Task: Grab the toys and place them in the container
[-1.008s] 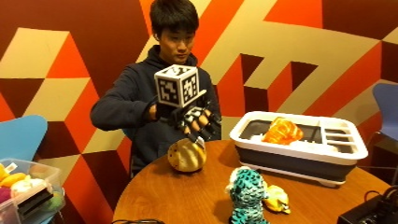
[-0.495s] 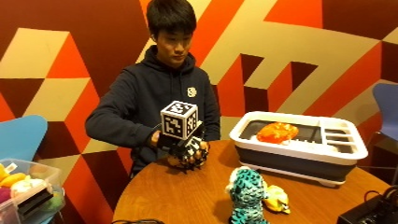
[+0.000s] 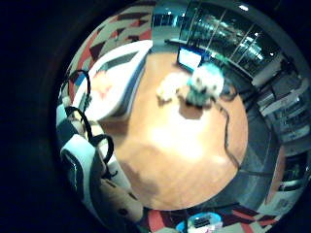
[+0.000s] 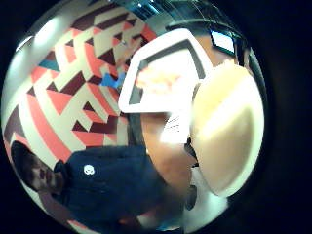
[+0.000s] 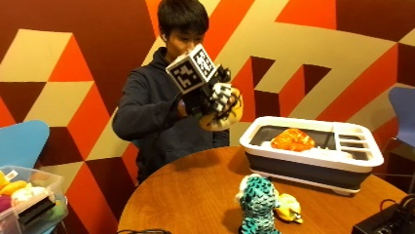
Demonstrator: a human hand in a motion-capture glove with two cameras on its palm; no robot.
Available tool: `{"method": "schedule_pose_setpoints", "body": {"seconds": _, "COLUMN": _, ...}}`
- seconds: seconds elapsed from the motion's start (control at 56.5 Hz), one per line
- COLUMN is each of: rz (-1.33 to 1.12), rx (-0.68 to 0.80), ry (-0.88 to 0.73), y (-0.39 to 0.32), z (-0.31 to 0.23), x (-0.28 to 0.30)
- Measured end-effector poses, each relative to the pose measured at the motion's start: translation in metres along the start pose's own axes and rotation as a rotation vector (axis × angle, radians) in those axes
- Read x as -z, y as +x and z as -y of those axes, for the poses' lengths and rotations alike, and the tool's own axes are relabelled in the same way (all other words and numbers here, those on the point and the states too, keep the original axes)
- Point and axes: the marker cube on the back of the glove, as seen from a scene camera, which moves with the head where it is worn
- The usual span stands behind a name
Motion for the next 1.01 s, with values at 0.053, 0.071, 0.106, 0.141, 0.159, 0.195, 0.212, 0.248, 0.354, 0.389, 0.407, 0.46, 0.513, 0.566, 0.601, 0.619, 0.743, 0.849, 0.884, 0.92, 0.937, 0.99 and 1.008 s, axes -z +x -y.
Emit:
{"method": "schedule_pose_setpoints", "body": {"seconds": 0.053, "rz": 0.052, "rx": -0.004, "ry": 0.118, "y": -0.011, "z": 0.027, "x": 0.017}}
{"method": "schedule_pose_setpoints", "body": {"seconds": 0.071, "rz": 0.070, "rx": -0.010, "ry": 0.150, "y": -0.013, "z": 0.036, "x": 0.022}}
{"method": "schedule_pose_setpoints", "body": {"seconds": 0.106, "rz": 0.103, "rx": -0.025, "ry": 0.211, "y": -0.017, "z": 0.053, "x": 0.030}}
{"method": "schedule_pose_setpoints", "body": {"seconds": 0.141, "rz": 0.130, "rx": -0.038, "ry": 0.261, "y": -0.020, "z": 0.068, "x": 0.037}}
{"method": "schedule_pose_setpoints", "body": {"seconds": 0.159, "rz": 0.141, "rx": -0.042, "ry": 0.282, "y": -0.022, "z": 0.074, "x": 0.039}}
{"method": "schedule_pose_setpoints", "body": {"seconds": 0.195, "rz": 0.161, "rx": -0.051, "ry": 0.319, "y": -0.026, "z": 0.087, "x": 0.039}}
{"method": "schedule_pose_setpoints", "body": {"seconds": 0.212, "rz": 0.172, "rx": -0.057, "ry": 0.338, "y": -0.029, "z": 0.094, "x": 0.038}}
{"method": "schedule_pose_setpoints", "body": {"seconds": 0.248, "rz": 0.198, "rx": -0.072, "ry": 0.370, "y": -0.032, "z": 0.109, "x": 0.035}}
{"method": "schedule_pose_setpoints", "body": {"seconds": 0.354, "rz": 0.226, "rx": -0.121, "ry": 0.394, "y": -0.032, "z": 0.150, "x": 0.007}}
{"method": "schedule_pose_setpoints", "body": {"seconds": 0.389, "rz": 0.219, "rx": -0.108, "ry": 0.379, "y": -0.037, "z": 0.158, "x": -0.009}}
{"method": "schedule_pose_setpoints", "body": {"seconds": 0.407, "rz": 0.215, "rx": -0.100, "ry": 0.368, "y": -0.040, "z": 0.160, "x": -0.017}}
{"method": "schedule_pose_setpoints", "body": {"seconds": 0.46, "rz": 0.217, "rx": -0.084, "ry": 0.316, "y": -0.047, "z": 0.166, "x": -0.039}}
{"method": "schedule_pose_setpoints", "body": {"seconds": 0.513, "rz": 0.229, "rx": -0.074, "ry": 0.230, "y": -0.051, "z": 0.169, "x": -0.062}}
{"method": "schedule_pose_setpoints", "body": {"seconds": 0.566, "rz": 0.209, "rx": -0.059, "ry": 0.119, "y": -0.055, "z": 0.170, "x": -0.087}}
{"method": "schedule_pose_setpoints", "body": {"seconds": 0.601, "rz": 0.165, "rx": -0.054, "ry": 0.036, "y": -0.054, "z": 0.170, "x": -0.101}}
{"method": "schedule_pose_setpoints", "body": {"seconds": 0.619, "rz": 0.139, "rx": -0.049, "ry": -0.006, "y": -0.053, "z": 0.169, "x": -0.106}}
{"method": "schedule_pose_setpoints", "body": {"seconds": 0.743, "rz": 0.031, "rx": -0.042, "ry": -0.115, "y": -0.035, "z": 0.160, "x": -0.107}}
{"method": "schedule_pose_setpoints", "body": {"seconds": 0.849, "rz": 0.058, "rx": -0.107, "ry": -0.090, "y": 0.001, "z": 0.151, "x": -0.064}}
{"method": "schedule_pose_setpoints", "body": {"seconds": 0.884, "rz": 0.046, "rx": -0.135, "ry": -0.087, "y": 0.015, "z": 0.145, "x": -0.049}}
{"method": "schedule_pose_setpoints", "body": {"seconds": 0.92, "rz": 0.023, "rx": -0.161, "ry": -0.083, "y": 0.028, "z": 0.137, "x": -0.035}}
{"method": "schedule_pose_setpoints", "body": {"seconds": 0.937, "rz": 0.010, "rx": -0.173, "ry": -0.080, "y": 0.035, "z": 0.134, "x": -0.028}}
{"method": "schedule_pose_setpoints", "body": {"seconds": 0.99, "rz": -0.041, "rx": -0.218, "ry": -0.069, "y": 0.059, "z": 0.124, "x": -0.010}}
{"method": "schedule_pose_setpoints", "body": {"seconds": 1.008, "rz": -0.058, "rx": -0.235, "ry": -0.068, "y": 0.068, "z": 0.120, "x": -0.005}}
